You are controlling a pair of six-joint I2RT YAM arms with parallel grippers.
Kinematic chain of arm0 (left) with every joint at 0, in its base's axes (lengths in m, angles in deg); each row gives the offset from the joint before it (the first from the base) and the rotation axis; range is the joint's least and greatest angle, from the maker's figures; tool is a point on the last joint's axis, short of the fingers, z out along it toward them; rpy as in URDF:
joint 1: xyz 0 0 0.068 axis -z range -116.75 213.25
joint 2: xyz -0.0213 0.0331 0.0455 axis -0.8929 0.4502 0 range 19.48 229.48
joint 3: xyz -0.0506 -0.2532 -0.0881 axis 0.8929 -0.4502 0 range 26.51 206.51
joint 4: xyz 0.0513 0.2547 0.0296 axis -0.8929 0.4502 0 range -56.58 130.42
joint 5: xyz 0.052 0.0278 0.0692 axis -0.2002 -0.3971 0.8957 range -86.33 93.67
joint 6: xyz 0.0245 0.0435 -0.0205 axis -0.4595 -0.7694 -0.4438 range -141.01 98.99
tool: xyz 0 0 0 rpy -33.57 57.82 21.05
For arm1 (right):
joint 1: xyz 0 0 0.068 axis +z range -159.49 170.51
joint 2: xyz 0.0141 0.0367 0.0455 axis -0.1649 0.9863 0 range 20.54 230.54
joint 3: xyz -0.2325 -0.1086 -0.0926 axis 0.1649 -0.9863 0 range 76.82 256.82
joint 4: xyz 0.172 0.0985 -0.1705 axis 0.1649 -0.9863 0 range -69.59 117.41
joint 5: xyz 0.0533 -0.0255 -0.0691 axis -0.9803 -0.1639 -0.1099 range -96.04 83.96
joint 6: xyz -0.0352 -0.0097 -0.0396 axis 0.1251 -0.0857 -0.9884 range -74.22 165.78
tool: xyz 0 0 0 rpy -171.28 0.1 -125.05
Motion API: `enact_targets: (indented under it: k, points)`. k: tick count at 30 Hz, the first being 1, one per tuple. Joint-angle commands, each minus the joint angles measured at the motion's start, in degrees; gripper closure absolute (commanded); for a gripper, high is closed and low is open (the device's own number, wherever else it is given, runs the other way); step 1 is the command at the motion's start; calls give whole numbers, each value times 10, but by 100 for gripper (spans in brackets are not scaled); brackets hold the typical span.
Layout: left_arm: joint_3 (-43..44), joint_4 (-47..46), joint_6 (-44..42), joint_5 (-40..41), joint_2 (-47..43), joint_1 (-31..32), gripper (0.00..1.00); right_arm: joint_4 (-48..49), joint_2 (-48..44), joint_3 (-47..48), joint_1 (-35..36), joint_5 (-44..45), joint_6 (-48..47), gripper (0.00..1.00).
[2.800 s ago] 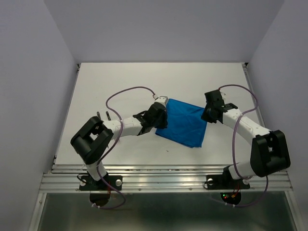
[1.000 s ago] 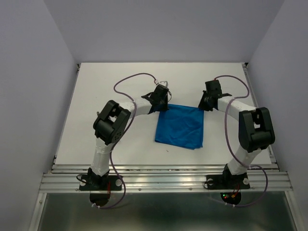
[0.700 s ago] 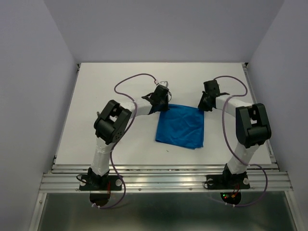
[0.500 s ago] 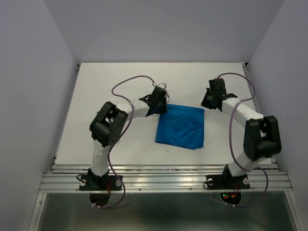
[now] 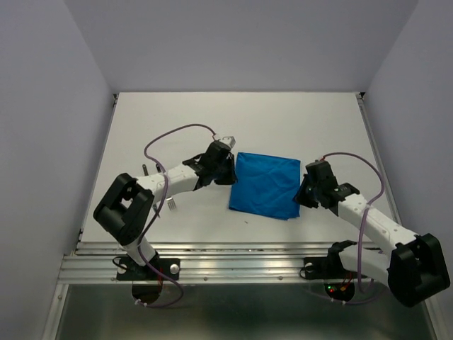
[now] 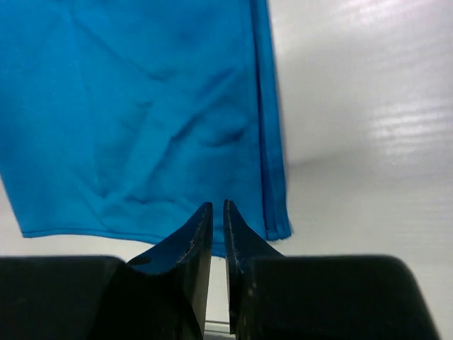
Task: Fold the napkin into a case and place the utensils inside
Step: Smooth out the square-folded napkin at the center of the board.
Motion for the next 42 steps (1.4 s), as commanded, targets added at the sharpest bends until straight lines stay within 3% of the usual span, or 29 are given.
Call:
enact_targets:
  k: [1,4,8,15,24,35,42]
  points:
    - [-41,19,2,-32,-10,7,100,-19,-23,-17,13,-12,49,83]
    - [-79,4,14,-38,-26,11,100,-24,-20,-29,18,-4,52,81]
    - [-96,-21,23,-62,-30,19,100,-21,-12,-44,18,-6,59,71]
    - [-98,-7,24,-63,-63,23,100,-31,-22,-50,29,-2,69,68]
    - [-104,34,18,-94,-72,26,100,-41,-30,-49,29,5,74,67]
    - [-151,-29,38,-87,5,30,100,-41,-23,-70,29,17,82,65]
    - [-135,-2,33,-73,-39,31,100,-39,-20,-79,29,15,89,65]
